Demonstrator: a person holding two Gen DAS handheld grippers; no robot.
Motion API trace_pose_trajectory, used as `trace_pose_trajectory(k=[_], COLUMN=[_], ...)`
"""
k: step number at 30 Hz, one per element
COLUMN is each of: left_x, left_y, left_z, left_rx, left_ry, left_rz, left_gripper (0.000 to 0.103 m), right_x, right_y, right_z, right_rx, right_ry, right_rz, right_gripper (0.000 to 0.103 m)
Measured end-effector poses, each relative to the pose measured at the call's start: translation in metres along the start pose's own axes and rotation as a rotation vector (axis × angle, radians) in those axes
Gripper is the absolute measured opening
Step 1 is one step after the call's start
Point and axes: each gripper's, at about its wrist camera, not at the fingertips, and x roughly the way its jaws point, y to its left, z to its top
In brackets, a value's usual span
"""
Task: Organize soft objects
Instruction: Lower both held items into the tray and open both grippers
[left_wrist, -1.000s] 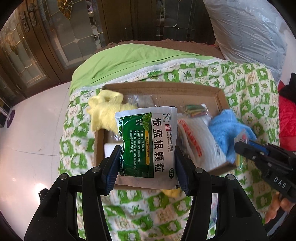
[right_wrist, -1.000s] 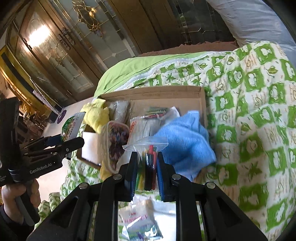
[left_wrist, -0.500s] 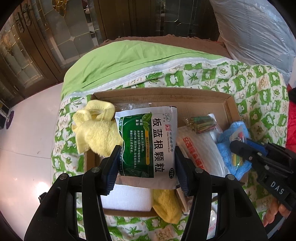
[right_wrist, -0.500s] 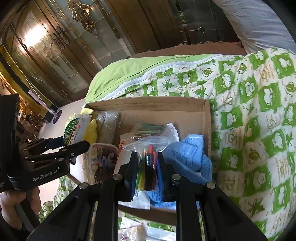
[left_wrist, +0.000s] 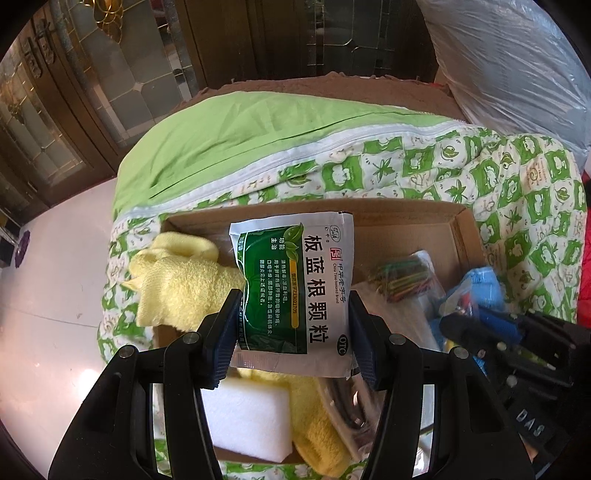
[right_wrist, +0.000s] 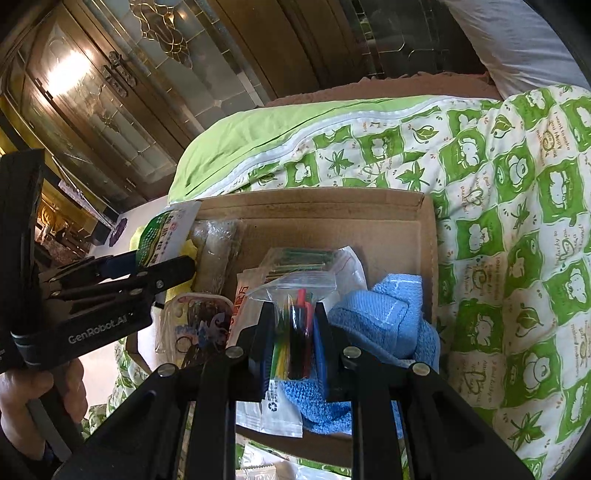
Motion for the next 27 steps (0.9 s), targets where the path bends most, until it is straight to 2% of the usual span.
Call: trace_pose_trajectory(k=[9, 18, 27], left_x=[0.013, 0.016, 0.022], left_y=[-0.017, -0.014, -0.012], left_z=[0.003, 0.005, 0.005], left_rx=[0.019, 0.009, -0.014], left_ry=[0.012, 0.025, 0.051], left_rz=[-0.007, -0.007, -0.010], left_gripper=[0.055, 0.055, 0.063], right_x=[0.003, 0.002, 0.000], right_y=[-0.002, -0.002, 0.000], right_z=[0.000, -0.001, -0.001], right_rx=[0.010, 0.008, -0.004], right_ry=[-0.002, -0.004, -0.024], right_rz=[0.007, 0.006, -0.018], right_gripper=[0.018, 0.019, 0.019])
